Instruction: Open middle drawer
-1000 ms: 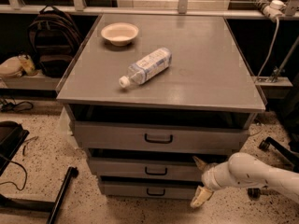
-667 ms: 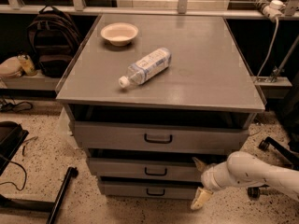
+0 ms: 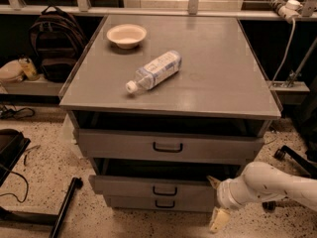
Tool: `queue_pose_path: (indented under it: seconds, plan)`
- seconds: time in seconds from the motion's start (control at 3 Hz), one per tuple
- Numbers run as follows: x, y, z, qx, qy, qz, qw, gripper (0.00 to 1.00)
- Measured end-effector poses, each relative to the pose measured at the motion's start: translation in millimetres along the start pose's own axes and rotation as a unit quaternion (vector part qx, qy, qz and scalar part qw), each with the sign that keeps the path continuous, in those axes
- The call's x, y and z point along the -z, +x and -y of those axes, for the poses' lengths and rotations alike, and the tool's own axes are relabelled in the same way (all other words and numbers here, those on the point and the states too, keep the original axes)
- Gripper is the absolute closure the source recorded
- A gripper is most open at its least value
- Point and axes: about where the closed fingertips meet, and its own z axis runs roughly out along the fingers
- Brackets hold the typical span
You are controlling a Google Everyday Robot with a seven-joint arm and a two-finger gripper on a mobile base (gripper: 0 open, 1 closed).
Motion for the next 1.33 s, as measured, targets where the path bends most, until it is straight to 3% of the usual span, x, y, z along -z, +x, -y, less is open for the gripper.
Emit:
queue_pose_path:
  seconds: [0.33, 0.67, 1.0, 1.33]
  plan:
    - [12.2, -0.4, -25.9, -0.017, -0.026, 0.009, 0.9995, 0.00]
    - [24.2, -0.2, -56.2, -0.047, -0.047, 0.047, 0.9967, 0.00]
    - [37.3, 1.6, -97.7, -0.085, -0.073, 0.088, 0.9897, 0.00]
    - [52.3, 4.8, -139.0, -0.122, -0.117, 0.099, 0.9807, 0.00]
